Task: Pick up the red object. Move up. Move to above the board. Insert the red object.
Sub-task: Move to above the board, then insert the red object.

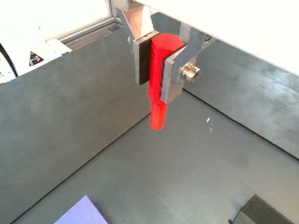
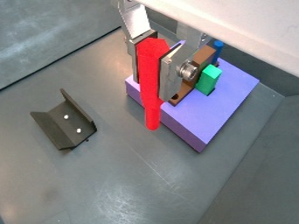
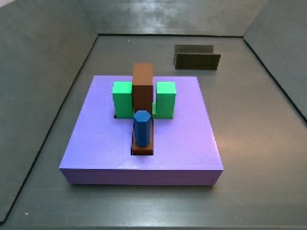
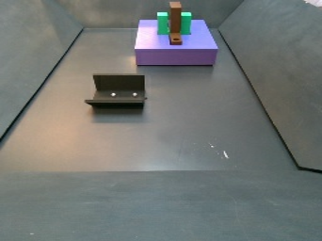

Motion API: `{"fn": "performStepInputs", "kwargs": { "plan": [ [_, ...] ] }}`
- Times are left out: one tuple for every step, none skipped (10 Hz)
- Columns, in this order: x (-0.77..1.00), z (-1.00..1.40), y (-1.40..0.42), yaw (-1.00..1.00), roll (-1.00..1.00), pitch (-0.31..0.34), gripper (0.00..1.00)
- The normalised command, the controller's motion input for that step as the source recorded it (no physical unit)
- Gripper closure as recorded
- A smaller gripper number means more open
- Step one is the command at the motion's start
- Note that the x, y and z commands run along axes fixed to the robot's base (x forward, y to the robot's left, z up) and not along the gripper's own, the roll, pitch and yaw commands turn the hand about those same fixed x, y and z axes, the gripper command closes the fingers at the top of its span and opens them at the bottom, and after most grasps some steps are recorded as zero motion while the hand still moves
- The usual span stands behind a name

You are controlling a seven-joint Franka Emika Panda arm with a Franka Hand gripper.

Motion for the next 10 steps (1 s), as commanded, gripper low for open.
{"fn": "performStepInputs", "kwargs": {
  "plan": [
    [0.49,0.30,-1.40,-0.13,0.03,0.039,1.00],
    [0.49,0.26,-1.40,-0.11,0.06,0.048,1.00],
    [0.52,0.25,-1.40,-0.05,0.10,0.106,1.00],
    [0.56,0.26,-1.40,-0.03,0.03,0.150,1.00],
    [0.58,0.28,-1.40,-0.01,0.01,0.171,1.00],
    [0.62,0.29,-1.40,0.00,0.02,0.157,1.00],
    [0.38,0.16,-0.79,0.01,0.03,0.153,1.00],
    [0.15,0.05,-0.20,0.00,0.04,0.125,1.00],
    [-0.02,0.00,0.01,0.00,0.00,0.000,1.00],
    [-0.27,-0.02,0.17,-0.07,0.00,0.000,1.00]
  ]
}}
